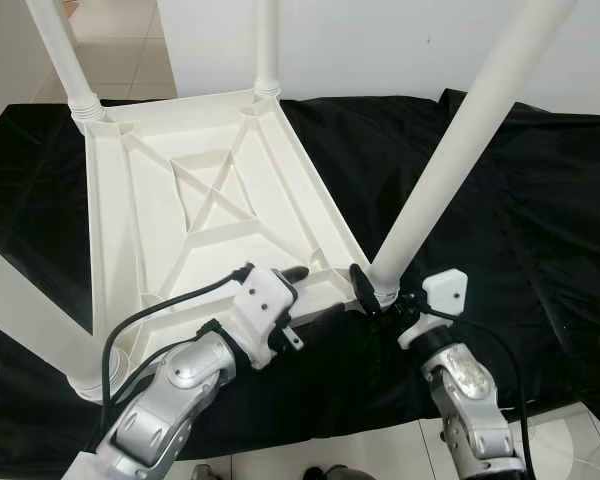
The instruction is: Building children table
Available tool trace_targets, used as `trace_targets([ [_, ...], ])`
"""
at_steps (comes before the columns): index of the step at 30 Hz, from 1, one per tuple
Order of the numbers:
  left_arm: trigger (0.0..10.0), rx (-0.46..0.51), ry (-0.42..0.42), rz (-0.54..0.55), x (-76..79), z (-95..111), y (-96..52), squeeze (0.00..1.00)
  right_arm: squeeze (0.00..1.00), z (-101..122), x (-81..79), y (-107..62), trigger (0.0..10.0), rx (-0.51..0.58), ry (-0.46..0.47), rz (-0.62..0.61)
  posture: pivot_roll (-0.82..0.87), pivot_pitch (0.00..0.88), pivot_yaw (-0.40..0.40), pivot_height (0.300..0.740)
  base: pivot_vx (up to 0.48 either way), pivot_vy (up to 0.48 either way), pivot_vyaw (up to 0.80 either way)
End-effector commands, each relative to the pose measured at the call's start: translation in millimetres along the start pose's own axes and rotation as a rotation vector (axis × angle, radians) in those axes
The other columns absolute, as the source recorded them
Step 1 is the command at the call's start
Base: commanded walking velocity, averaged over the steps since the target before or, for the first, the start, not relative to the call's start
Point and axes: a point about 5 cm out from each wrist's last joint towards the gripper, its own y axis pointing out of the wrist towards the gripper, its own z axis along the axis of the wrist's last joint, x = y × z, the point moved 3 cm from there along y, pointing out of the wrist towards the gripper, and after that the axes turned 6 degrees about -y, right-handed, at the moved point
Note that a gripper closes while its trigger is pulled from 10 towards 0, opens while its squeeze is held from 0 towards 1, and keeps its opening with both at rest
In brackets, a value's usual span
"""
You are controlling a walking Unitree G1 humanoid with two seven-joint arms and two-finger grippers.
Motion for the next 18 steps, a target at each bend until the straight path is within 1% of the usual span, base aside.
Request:
trace_targets([
  [1,10.0,-0.033,-0.024,-0.167,19.3,-3.4,-1.8,0.00,0.00,-4.8,1.8,-0.7,10.0,-0.023,0.013,0.010,-0.06,0.140,-0.048,0.740,0.000,0.000,0.00],
  [4,10.0,-0.050,-0.040,-0.168,19.1,-4.4,-4.9,0.00,0.00,-3.2,3.3,4.4,10.0,-0.021,-0.009,0.050,-0.05,0.133,-0.053,0.740,0.000,0.000,0.00],
  [7,10.0,-0.004,-0.048,-0.098,7.0,2.3,-4.2,0.00,0.00,-1.8,12.5,13.7,10.0,-0.027,-0.054,0.120,-0.05,0.125,-0.049,0.740,0.000,0.000,0.00],
  [8,10.0,-0.004,-0.048,-0.098,7.0,2.3,-4.2,0.00,0.00,-1.8,12.5,13.7,10.0,-0.027,-0.054,0.120,-0.05,0.125,-0.049,0.740,0.000,0.000,0.00],
  [10,10.0,-0.006,-0.032,-0.059,0.1,2.0,-2.4,0.00,0.00,-1.7,16.8,17.7,10.0,-0.033,-0.068,0.140,-0.05,0.126,-0.047,0.740,0.000,0.000,0.00],
  [12,10.0,-0.017,-0.026,-0.057,-1.0,1.4,-2.2,0.00,0.00,-2.0,17.7,19.5,10.0,-0.036,-0.066,0.159,-0.05,0.126,-0.047,0.740,0.000,0.000,0.00],
  [13,10.0,-0.022,-0.004,-0.037,-4.0,2.1,-1.2,0.00,0.00,-4.3,16.2,21.4,8.2,-0.049,-0.073,0.195,-0.05,0.126,-0.049,0.740,0.000,0.000,0.00],
  [15,10.0,-0.026,0.023,-0.009,-7.9,3.3,0.1,0.00,0.00,-7.1,14.6,23.4,8.2,-0.064,-0.083,0.237,-0.05,0.126,-0.049,0.740,0.000,0.000,0.00],
  [16,10.0,-0.026,0.026,-0.003,-8.5,3.7,0.3,0.00,0.00,-8.5,13.9,24.6,4.2,-0.071,-0.085,0.260,-0.04,0.128,-0.049,0.740,0.000,0.000,0.00],
  [18,10.0,-0.026,0.022,-0.005,-8.3,4.0,0.1,0.00,0.00,-9.5,13.5,25.7,4.2,-0.077,-0.085,0.278,-0.04,0.128,-0.049,0.740,0.000,0.000,0.00],
])
